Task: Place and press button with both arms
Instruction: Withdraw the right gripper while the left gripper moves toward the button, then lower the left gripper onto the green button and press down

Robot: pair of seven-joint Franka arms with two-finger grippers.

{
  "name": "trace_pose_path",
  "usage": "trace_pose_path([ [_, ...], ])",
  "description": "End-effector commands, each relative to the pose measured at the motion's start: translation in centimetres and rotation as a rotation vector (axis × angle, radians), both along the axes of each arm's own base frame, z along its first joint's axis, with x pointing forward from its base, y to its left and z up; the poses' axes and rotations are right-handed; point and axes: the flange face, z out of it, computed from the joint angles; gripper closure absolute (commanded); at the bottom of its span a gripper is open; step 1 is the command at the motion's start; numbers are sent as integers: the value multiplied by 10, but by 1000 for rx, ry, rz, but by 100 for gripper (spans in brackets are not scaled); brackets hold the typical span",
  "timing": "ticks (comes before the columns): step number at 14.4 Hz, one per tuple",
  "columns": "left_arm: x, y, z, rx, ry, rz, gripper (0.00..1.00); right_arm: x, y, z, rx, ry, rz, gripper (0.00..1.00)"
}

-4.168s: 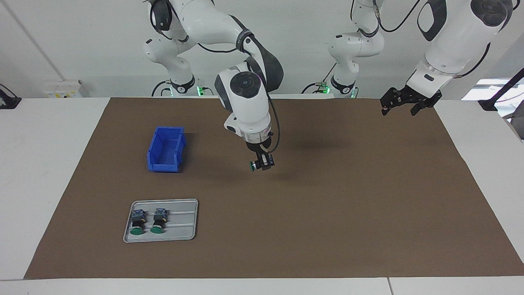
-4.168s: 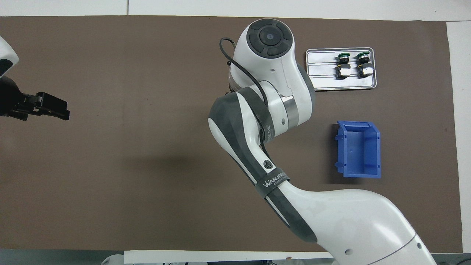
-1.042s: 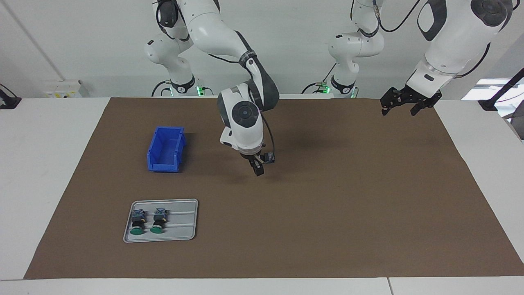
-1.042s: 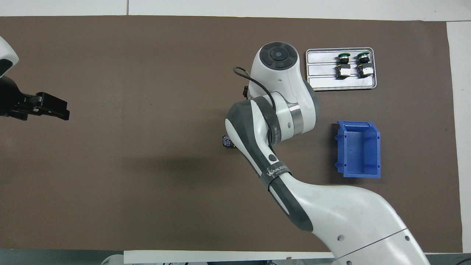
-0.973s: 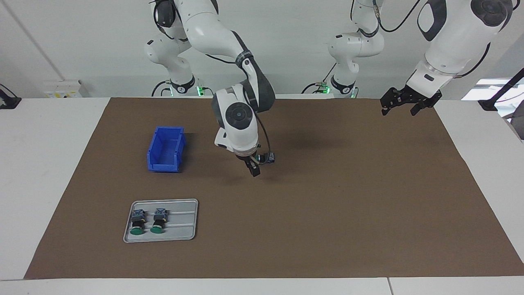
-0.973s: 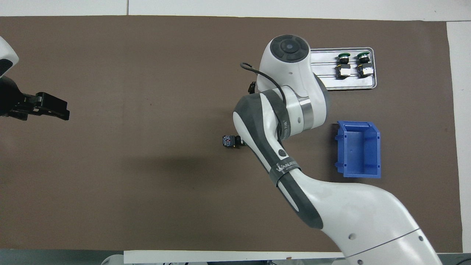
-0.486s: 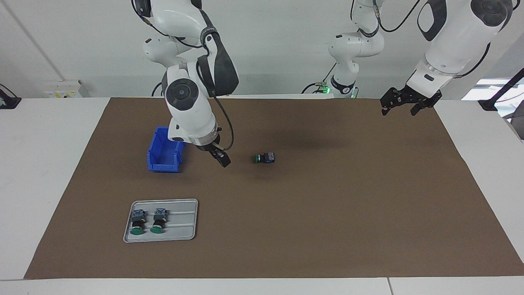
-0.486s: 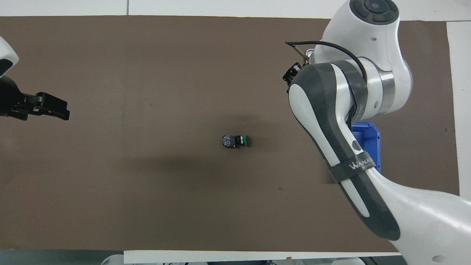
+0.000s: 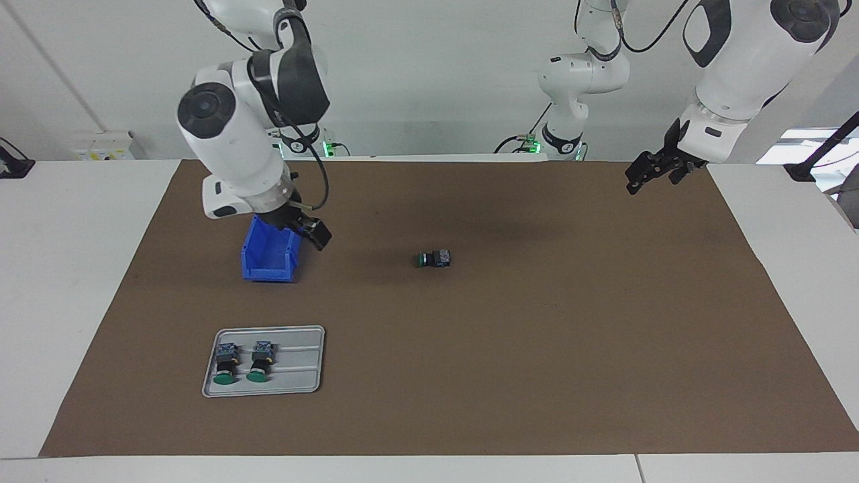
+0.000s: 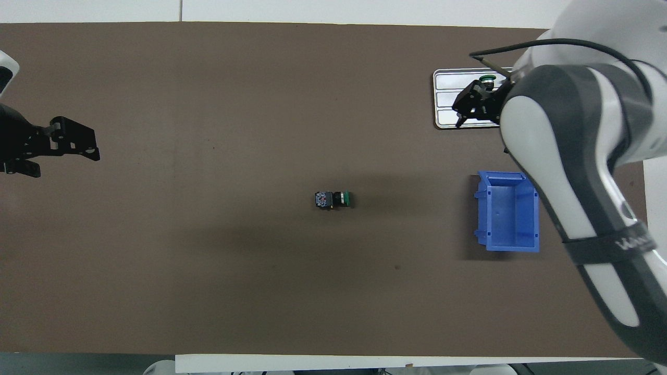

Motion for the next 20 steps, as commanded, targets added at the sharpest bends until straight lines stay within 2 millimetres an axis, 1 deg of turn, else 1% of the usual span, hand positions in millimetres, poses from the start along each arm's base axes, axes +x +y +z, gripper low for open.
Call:
trace_pose_path([
  [1,0,-8,2,-7,-16,181,0,-22,-38,38,-18,-38,92,1],
  [2,0,-11,3,-7,-13,265,0,-29,-53,48,-15,-42,134,1],
  [3,-2,-19,3,1,-13,366,0,-34,-70,58,-17,-51,182,1],
  [5,-1,-28,3,2,-27,515,0,-48,-93,80,-25,-74,245,1],
  [6,-2,-40,2,2,-26,587,0,-52,-103,86,-33,-81,268,1],
  [8,4,-65,-8,4,-34,763,0,-58,-117,97,-57,-98,333,1],
  [9,7,-76,-12,0,-40,872,0,-60,-127,100,-61,-103,337,1],
  [10,9,-94,-16,-12,-51,972,0,-62,-135,104,-65,-117,329,1],
  [11,10,-113,-20,-28,-60,1071,0,-62,-140,102,-67,-121,318,1],
  [12,15,-128,-28,-40,-62,1159,0,-61,-143,94,-71,-138,317,1],
  [13,16,-142,-35,-35,-57,1206,0,-61,-147,89,-84,-175,310,1],
  [14,16,-161,-46,-10,-48,1201,0,-61,-149,85,-89,-193,311,1],
  [15,17,-184,-59,14,-45,1191,0,-61,-148,85,-87,-194,310,1],
  [17,25,-208,-80,38,-25,1296,0,-61,-145,86,-87,-192,313,1],
  [18,22,-227,-89,46,-17,1302,0,-61,-146,86,-85,-193,312,1],
  [19,14,-250,-102,58,-7,1299,0,-61,-147,85,-83,-192,310,1],
  [20,15,-263,-114,44,-12,1353,0,-61,-146,86,-81,-192,307,1],
])
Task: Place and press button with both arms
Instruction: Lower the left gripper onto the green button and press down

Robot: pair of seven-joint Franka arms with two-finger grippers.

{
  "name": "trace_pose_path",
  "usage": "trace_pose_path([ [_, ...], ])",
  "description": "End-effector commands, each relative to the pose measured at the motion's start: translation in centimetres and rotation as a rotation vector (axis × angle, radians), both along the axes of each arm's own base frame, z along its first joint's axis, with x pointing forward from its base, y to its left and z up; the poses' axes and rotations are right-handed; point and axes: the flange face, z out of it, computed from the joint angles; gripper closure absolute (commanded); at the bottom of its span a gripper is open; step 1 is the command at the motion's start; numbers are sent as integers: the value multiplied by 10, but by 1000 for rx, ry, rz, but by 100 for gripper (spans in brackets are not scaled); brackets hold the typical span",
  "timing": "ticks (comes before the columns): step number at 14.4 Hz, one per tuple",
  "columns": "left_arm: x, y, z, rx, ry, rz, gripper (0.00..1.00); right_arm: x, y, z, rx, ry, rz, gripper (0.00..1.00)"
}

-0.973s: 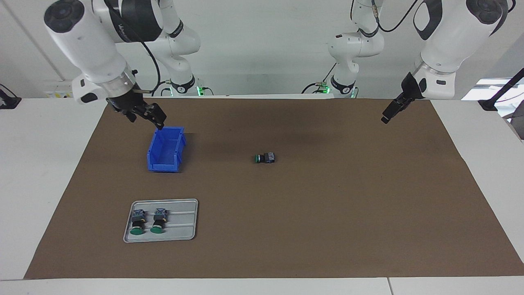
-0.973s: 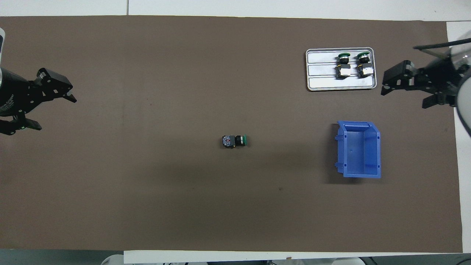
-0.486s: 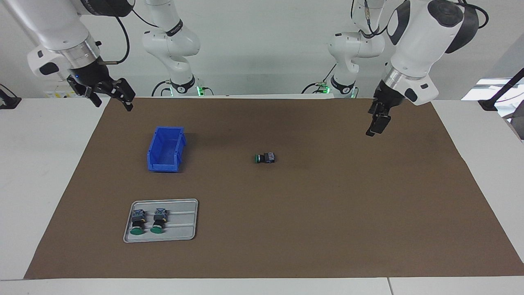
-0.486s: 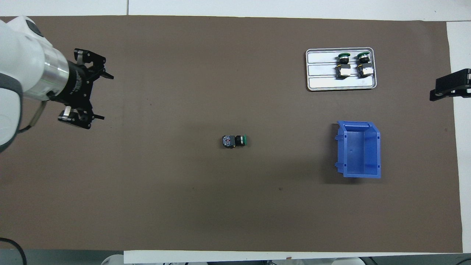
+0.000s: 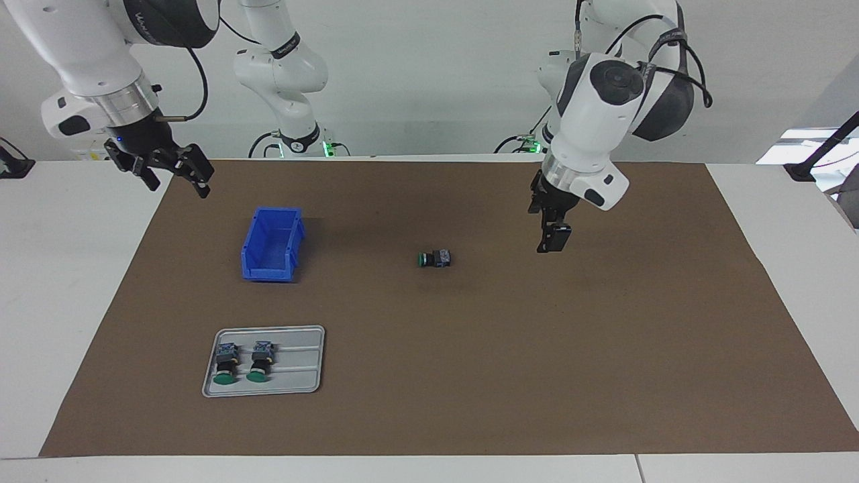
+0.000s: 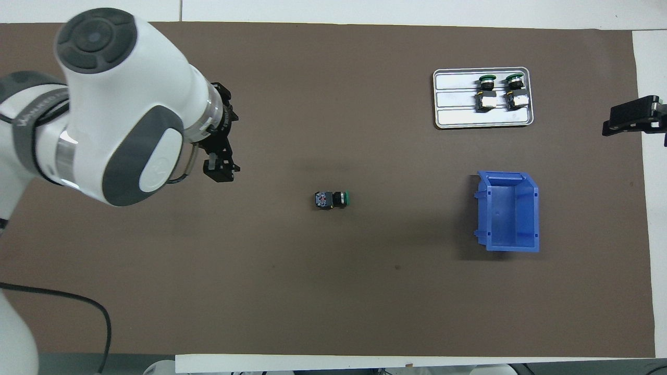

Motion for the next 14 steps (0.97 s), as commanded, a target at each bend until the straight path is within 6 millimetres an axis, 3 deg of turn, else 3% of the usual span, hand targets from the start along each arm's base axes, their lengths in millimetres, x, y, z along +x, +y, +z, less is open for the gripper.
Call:
trace_pose_path([
  [1,1,-41,-22,-3,-39,106,0,-9,0,1,-13,-8,14,1],
  [3,-17,-86,-55,4,-41,60,0,-9,2,1,-12,-8,18,1],
  [7,-33,-125,-120,62,-47,59,0,-6,6,0,-4,-25,29,1],
  [11,-51,-138,-160,36,-64,104,0,-7,14,-9,0,-53,42,1],
  [13,-54,-143,-171,35,-60,134,0,-7,37,-17,9,-75,84,1],
  [14,-66,-151,-174,44,-51,114,0,-8,35,-15,9,-75,82,1],
])
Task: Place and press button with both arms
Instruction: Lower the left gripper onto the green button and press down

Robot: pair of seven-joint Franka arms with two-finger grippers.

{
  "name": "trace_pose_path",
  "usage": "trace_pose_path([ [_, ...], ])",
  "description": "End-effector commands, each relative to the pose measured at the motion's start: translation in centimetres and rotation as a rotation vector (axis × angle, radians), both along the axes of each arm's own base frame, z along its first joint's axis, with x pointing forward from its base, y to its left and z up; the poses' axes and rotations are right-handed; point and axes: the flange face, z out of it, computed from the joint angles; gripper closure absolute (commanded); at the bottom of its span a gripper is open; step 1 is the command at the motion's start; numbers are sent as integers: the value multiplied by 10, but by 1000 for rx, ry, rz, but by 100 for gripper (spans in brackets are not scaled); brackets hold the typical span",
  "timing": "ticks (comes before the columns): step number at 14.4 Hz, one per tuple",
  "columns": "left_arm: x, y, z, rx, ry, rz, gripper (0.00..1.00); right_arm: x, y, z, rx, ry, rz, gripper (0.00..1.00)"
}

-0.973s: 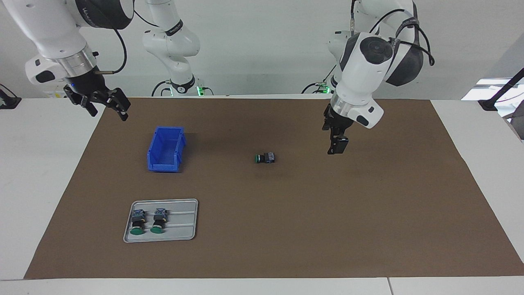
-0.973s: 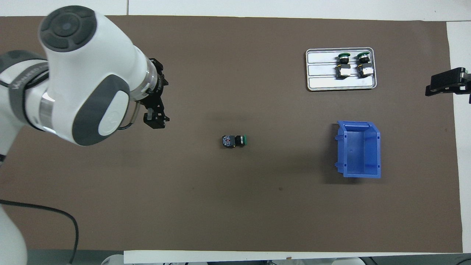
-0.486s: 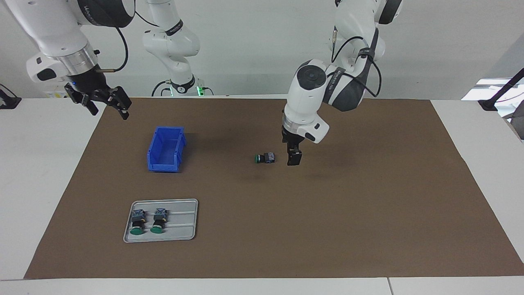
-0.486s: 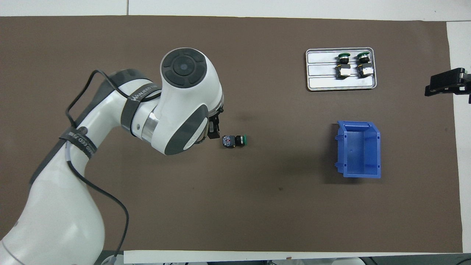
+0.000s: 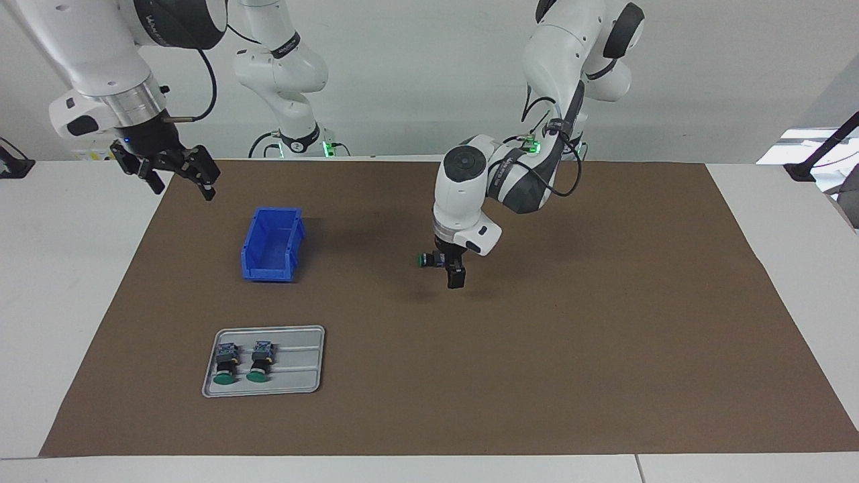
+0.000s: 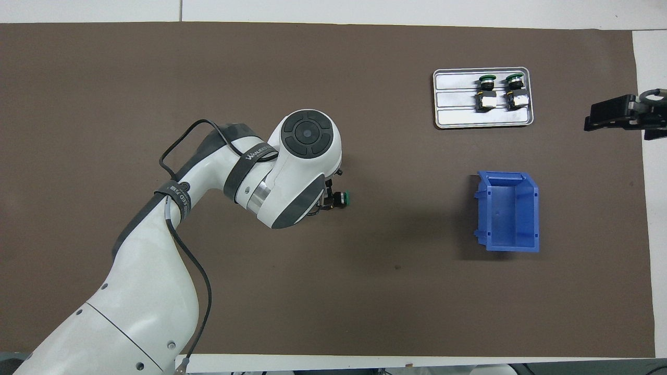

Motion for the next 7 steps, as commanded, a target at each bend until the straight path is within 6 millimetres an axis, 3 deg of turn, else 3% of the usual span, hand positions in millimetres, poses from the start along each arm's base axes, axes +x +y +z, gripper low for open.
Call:
trace_pose_path([
  [1,-20,-12,-5,19,-13,-1,0,-13,7,-2,9,-13,32,1],
  [3,-28,-20,-4,19,-13,-13,0,-15,11,-1,9,1,37,1],
  [7,-58,-26,-25,31,-1,-23,1,-17,8,-2,10,15,31,1],
])
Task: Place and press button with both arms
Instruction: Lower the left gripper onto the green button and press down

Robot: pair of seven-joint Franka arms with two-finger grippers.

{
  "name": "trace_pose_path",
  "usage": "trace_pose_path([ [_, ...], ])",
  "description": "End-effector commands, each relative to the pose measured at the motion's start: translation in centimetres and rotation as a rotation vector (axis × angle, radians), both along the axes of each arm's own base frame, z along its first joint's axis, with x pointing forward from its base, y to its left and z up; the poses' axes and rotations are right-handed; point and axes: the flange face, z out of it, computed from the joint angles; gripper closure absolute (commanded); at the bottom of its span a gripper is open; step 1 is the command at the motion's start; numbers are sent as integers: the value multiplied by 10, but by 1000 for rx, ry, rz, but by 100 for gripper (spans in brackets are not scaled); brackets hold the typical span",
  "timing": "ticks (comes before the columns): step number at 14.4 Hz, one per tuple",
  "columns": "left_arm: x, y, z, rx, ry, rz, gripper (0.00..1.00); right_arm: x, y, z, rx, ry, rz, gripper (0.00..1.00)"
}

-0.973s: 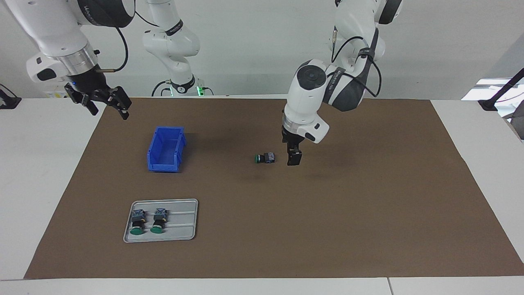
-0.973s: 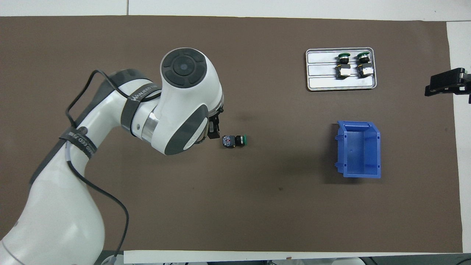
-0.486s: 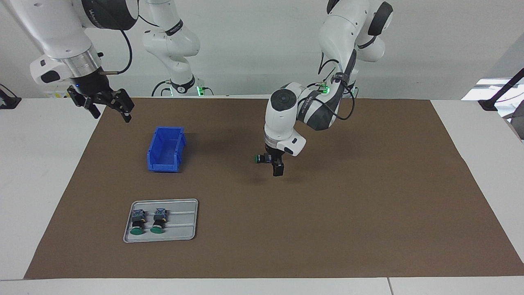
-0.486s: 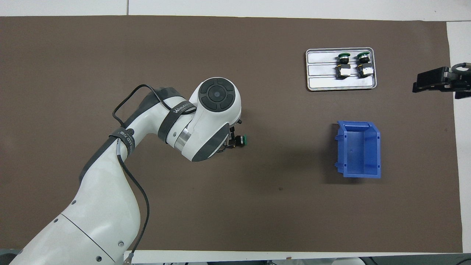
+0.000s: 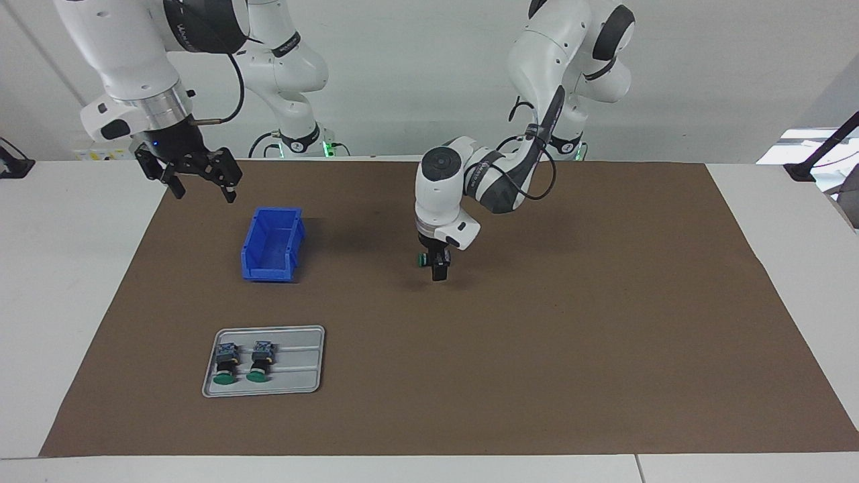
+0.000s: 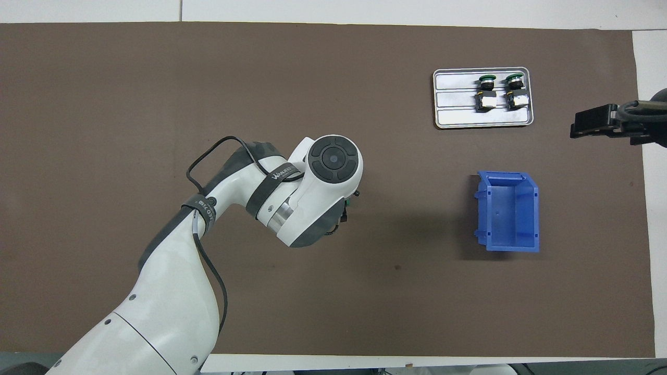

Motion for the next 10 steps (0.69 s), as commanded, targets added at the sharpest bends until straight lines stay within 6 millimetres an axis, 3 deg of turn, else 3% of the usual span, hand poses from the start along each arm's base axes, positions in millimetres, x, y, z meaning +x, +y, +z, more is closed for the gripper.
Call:
trace_pose_path([
  [1,-16,1,-8,4,-28,12,1,-8,-3,-1,11,5,12,1],
  [4,-15,-2,-6,-5,-34,20,4,-9,-4,-1,11,5,10,1],
  [7,-16,-1,-8,-4,-32,34,19,-8,-3,-1,11,5,12,1],
  [10,-16,-1,-9,-10,-37,34,27,-9,-3,-1,11,7,12,1],
])
